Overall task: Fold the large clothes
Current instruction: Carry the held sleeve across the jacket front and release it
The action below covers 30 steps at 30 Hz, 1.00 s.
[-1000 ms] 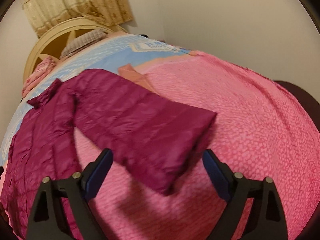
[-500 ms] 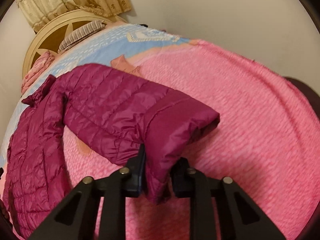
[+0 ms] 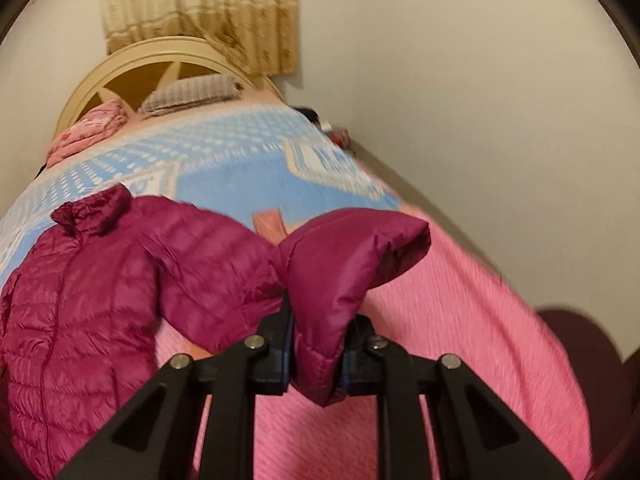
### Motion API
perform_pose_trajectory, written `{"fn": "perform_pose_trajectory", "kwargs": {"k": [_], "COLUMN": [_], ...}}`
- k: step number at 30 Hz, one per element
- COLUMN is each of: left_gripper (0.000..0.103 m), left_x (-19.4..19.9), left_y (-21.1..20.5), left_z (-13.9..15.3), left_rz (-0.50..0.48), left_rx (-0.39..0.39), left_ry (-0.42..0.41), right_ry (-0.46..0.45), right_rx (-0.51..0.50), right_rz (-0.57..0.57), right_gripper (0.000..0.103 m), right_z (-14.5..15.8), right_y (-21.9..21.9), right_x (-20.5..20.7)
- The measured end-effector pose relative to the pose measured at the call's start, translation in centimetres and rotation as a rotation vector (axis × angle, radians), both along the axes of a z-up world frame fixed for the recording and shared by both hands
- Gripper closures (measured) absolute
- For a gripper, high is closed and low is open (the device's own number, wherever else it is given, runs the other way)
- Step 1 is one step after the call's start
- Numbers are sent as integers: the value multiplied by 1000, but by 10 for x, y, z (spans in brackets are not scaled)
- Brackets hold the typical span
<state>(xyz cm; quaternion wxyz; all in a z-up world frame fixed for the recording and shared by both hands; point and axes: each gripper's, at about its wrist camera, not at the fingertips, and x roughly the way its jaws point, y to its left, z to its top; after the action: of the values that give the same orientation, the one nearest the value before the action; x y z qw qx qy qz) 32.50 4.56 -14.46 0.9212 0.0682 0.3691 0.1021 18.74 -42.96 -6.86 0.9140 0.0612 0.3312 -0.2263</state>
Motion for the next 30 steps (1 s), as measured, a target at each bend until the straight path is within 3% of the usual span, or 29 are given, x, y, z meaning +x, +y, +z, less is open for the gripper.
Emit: {"fn": "perform_pose_trajectory", "kwargs": {"k": [14,22,30], "left_gripper": [1,1,1], "left_x": [7,12,27], "left_y": [24,41,46], "left_z": [1,-6,-17], "left_rz": [31,51,74], "left_rx": [-18,-32,-38], "left_ry": [-4,12,29], "right_ry": [-38,1,36], "right_rx": [-239,-306,-296], "right_rz": [287,438,494], "right_gripper": [84,84,84], "right_z": [29,2,-35], "right_y": [130,201,242], "right_x": [83,122,147]}}
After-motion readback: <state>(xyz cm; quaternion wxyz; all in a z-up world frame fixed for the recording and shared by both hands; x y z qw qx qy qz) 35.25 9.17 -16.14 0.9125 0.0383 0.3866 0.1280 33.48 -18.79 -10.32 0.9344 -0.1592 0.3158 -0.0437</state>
